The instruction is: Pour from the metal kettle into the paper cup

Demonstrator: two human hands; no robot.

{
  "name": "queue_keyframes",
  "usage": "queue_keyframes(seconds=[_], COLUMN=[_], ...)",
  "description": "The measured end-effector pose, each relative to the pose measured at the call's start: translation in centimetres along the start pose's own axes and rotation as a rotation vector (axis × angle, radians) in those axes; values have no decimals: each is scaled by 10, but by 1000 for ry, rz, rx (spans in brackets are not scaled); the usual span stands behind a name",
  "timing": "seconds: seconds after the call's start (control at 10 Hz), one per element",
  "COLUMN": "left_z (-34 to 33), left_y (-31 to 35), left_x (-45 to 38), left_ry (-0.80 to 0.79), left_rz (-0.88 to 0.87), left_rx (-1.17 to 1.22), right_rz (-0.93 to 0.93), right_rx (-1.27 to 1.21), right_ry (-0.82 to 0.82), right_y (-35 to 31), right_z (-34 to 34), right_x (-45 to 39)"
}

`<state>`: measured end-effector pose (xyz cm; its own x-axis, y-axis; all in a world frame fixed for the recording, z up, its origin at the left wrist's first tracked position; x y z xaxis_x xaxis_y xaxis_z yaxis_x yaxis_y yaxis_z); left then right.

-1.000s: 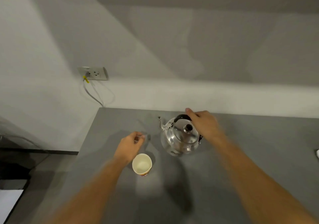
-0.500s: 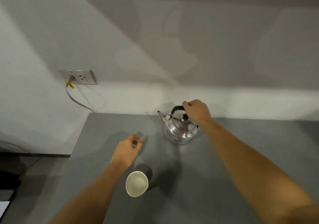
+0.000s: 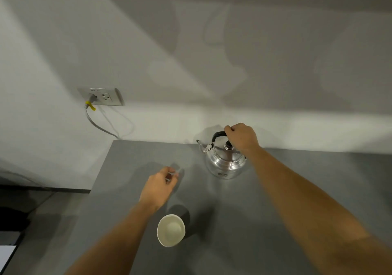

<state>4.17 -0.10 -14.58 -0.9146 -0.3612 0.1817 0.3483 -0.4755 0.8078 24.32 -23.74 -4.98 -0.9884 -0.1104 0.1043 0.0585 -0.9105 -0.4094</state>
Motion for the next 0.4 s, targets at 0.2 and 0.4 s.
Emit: queue_keyframes(seconds=[0.2, 0.4], left_z=[6, 30], left_y=[8, 45], left_x=[8, 21], left_ry=[0, 67], left_rz=[-19, -136], left_rx=[6, -8], right_rz=[109, 315], right_rx=[65, 159], right_ry=[89, 383], right_y=[-2, -28], right_z=[8, 44], right_x=[13, 55])
Point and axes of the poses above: each hand's wrist, its own x-axis away from the middle knuckle, its own z-axis out of the back of the hand, y = z × x, the point moved 3 cm from there along -x, towards the middle knuckle, and after that the axes turned 9 degrees about x, right-handed, at the moved point
